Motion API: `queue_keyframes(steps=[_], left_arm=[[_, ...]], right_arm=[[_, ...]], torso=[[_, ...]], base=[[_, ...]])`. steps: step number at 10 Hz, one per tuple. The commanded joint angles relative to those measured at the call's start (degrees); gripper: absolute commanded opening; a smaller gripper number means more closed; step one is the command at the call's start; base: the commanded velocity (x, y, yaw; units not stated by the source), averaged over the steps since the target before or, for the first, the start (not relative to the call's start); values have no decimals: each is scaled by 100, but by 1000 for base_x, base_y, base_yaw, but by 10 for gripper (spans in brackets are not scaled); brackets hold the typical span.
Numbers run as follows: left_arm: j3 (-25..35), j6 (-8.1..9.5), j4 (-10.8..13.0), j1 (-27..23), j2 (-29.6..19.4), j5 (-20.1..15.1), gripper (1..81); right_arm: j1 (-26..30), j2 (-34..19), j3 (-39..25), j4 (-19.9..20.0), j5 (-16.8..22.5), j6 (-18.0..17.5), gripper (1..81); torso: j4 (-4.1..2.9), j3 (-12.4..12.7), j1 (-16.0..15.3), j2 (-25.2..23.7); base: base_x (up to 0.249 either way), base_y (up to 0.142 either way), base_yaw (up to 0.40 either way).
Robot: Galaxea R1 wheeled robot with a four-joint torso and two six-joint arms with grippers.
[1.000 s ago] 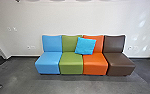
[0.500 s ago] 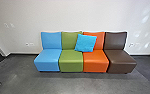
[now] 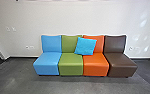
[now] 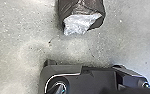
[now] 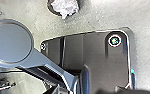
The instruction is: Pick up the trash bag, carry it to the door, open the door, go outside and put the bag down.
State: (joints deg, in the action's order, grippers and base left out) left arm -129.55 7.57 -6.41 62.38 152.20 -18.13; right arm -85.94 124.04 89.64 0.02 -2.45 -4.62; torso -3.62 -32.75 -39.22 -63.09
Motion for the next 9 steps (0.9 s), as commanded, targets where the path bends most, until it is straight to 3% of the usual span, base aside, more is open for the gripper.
queue_keyframes(steps=[1,3,9], left_arm=[[8,-1,-106,-652,-93,-490,811],[-35,16,-150,-819,-40,-692,811],[-264,25,-185,-1039,197,-840,811]], right_arm=[[178,-307,-185,112,359,-30,811],[204,-386,-264,112,359,-30,811],[644,-1061,-974,296,377,-21,811]], torso=[[0,0,-363,-560],[0,0,-608,-951],[0,-1039,-1353,-2145]], base=[[0,0,0],[0,0,0],[0,0,0]])
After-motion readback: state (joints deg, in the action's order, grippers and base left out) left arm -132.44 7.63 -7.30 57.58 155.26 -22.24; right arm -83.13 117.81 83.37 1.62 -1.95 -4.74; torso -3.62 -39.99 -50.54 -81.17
